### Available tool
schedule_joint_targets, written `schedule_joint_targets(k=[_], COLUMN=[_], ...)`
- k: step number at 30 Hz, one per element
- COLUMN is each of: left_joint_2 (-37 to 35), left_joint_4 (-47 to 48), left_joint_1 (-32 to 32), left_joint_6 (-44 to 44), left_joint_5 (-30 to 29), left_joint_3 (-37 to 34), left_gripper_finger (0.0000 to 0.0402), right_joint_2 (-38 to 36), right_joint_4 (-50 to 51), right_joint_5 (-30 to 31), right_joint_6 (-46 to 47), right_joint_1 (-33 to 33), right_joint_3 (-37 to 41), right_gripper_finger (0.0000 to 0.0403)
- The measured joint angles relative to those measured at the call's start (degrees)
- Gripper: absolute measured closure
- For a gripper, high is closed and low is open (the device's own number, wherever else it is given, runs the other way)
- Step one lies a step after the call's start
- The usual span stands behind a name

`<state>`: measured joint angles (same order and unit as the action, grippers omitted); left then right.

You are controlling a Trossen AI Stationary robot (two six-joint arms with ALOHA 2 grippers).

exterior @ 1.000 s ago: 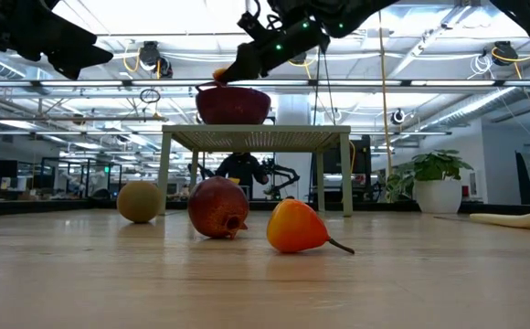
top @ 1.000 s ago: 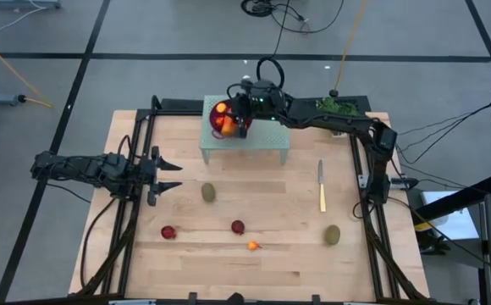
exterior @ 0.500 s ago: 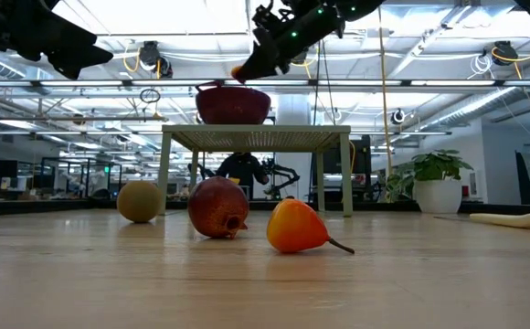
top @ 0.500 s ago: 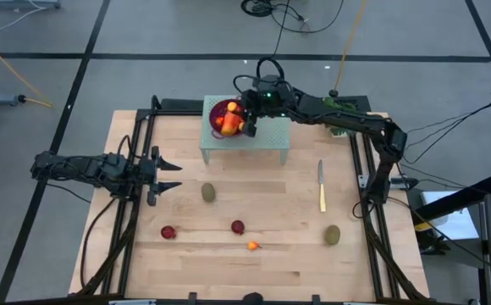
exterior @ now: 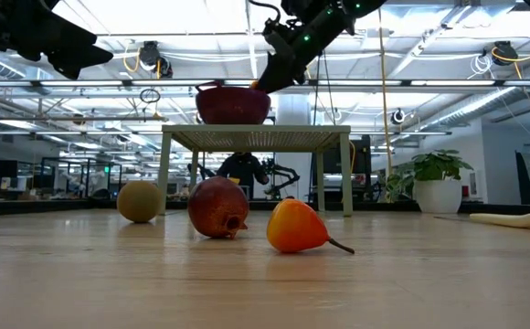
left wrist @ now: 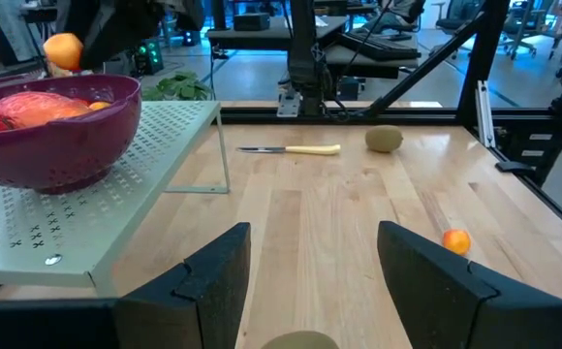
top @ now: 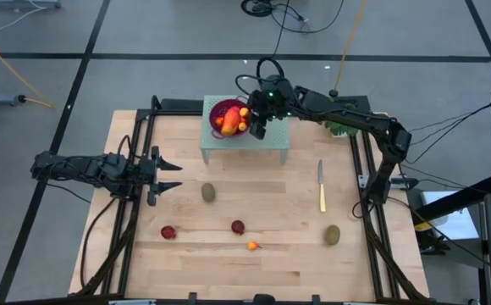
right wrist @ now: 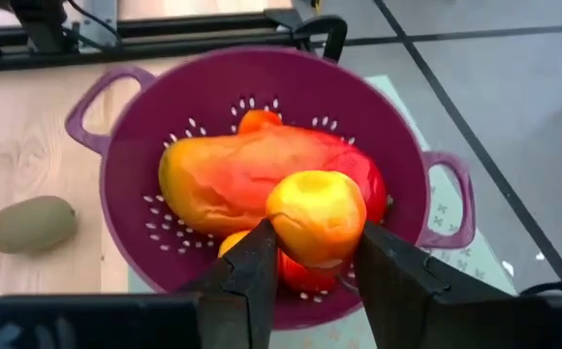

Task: Pick & Place Fruit
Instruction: Put the pear into the violet strainer bowl on the shelf

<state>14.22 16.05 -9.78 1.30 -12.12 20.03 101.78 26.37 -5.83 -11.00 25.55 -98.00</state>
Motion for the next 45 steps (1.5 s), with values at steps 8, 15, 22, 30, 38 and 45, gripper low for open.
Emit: schedule_joint_targets(k=[8,15,22,30,38,45], left_joint_2=[0.0,0.0,0.0,0.0,0.0,0.0], left_joint_4=[0.0,0.0,0.0,0.0,0.0,0.0], left_joint_1=[0.0,0.0,0.0,0.0,0.0,0.0], left_joint_6=[0.0,0.0,0.0,0.0,0.0,0.0], left_joint_5=[0.0,0.0,0.0,0.0,0.0,0.0], left_joint_3=[0.0,0.0,0.0,0.0,0.0,0.0], left_gripper_finger=[0.0174,0.0174,0.0174,0.0174,0.0174,0.0174], right_joint_2=[-0.1,-0.1,-0.1,-0.1,-0.1,-0.1], right_joint_4=[0.5,1.8,1.8,1.8,1.7,1.7], right_joint_5=[-0.3,-0.5,-3.5,-3.5,-3.5,-4.9], right_joint_6=[-0.2,-0.2,-1.1,-1.2,-1.2,-0.2], right_joint_1=[0.0,0.0,-0.1,-0.2,-0.2,-0.2], right_joint_3=[0.0,0.0,0.0,0.0,0.0,0.0], right_gripper_finger=[0.0287,0.0287,0.0287,0.0287,0.0281,0.0245])
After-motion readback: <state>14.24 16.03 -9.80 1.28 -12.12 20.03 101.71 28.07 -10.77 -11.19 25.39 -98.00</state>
